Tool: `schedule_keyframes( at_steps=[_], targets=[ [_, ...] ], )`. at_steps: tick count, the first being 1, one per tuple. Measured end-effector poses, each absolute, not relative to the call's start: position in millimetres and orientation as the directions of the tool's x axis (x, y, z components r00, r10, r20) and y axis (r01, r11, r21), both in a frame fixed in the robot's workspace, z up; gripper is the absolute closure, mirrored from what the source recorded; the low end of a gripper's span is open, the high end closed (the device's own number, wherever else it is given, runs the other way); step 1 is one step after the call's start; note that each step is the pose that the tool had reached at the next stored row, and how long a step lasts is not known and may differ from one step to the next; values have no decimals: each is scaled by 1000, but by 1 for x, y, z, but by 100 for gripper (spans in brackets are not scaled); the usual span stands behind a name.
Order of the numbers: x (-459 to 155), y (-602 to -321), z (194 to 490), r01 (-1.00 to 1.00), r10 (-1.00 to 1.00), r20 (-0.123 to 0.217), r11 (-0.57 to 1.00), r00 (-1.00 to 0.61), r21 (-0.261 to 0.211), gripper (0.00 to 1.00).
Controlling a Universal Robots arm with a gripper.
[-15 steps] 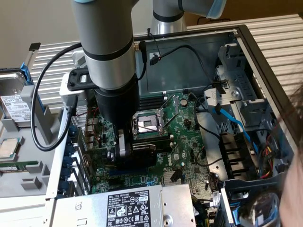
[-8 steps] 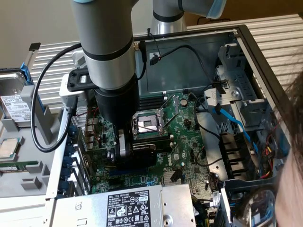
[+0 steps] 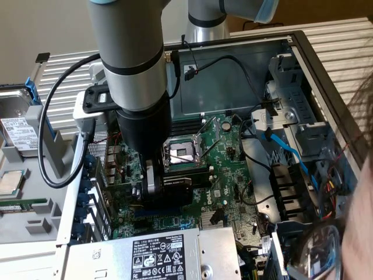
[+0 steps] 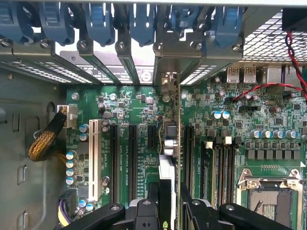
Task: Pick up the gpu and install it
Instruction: 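Insert the gpu into the slot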
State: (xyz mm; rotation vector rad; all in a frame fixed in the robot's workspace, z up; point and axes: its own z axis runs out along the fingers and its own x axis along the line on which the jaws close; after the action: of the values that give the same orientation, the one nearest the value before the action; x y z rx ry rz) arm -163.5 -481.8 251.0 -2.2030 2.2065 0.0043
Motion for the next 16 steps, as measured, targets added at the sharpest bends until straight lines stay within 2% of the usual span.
schedule_keyframes(
  at_steps=[16],
  targets=[
    [-167, -482, 247, -1000, -1000, -19, 2, -1, -24, 73]
  ],
)
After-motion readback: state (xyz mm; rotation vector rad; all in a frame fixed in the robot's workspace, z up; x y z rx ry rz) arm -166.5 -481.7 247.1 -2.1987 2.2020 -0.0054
